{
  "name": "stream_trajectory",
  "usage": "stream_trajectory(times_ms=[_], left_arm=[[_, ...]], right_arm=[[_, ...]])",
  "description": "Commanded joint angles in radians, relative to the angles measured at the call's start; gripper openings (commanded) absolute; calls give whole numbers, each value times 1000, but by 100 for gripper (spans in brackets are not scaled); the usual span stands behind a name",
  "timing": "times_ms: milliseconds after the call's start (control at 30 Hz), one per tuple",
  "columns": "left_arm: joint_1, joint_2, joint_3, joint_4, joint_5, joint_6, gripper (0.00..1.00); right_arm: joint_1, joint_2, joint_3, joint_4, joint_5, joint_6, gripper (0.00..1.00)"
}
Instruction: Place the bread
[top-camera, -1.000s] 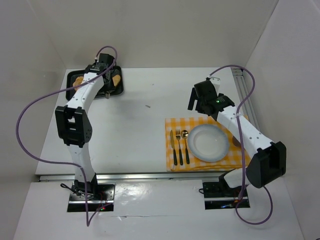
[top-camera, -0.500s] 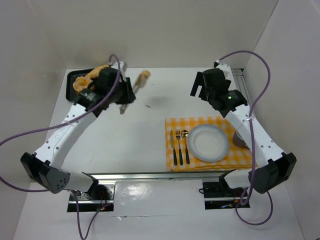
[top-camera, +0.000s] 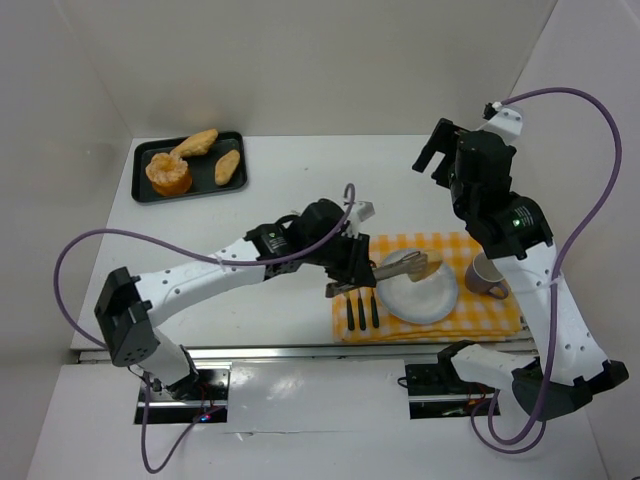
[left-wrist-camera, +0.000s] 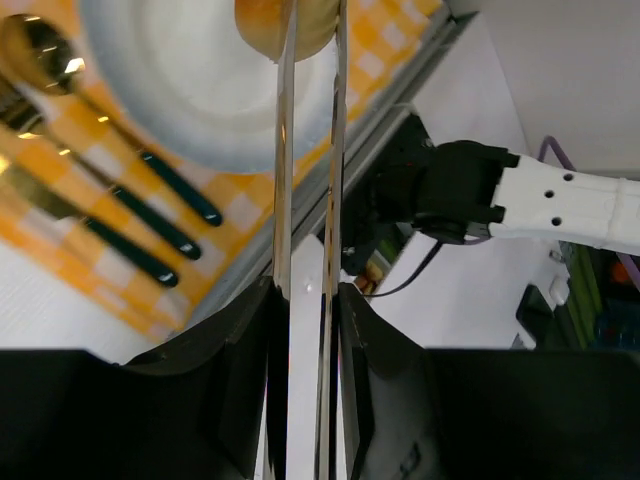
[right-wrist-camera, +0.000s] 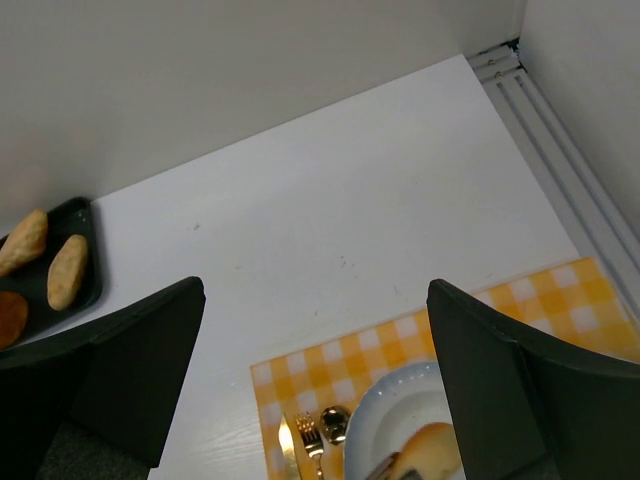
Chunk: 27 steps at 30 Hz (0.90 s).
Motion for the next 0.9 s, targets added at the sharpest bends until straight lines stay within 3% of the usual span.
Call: stream_trajectory(times_ms=[0,333,433,467,500,600,700,867], left_arm=[[-33,78,97,127,85,-11,0],[-38,349,272,101,212,-32,2],[-38,389,294,84,223,-43,24],[-38,402,294,73,223,-43,41],[-38,402,304,73,223,-43,49],[-38,370,304,54,182,-34,57],[-38,350,318,-2,102,-8,59],[-15,350,355,-50,102,25,62]], right_arm=[[-4,-5,16,-12,30,-18,99],[-4,-5,-14,-12,20,-9,99],[-4,-5,-15,-12,20,-9,99],[-4,-5,-15,-12,20,-9,99],[-4,-5,-15,-12,20,-9,99],[-4,-5,-24,-12,20,-9,99],[-4,-5,-33,-3,20,-9,99],[-4,4,-42,6,10,-9,99]])
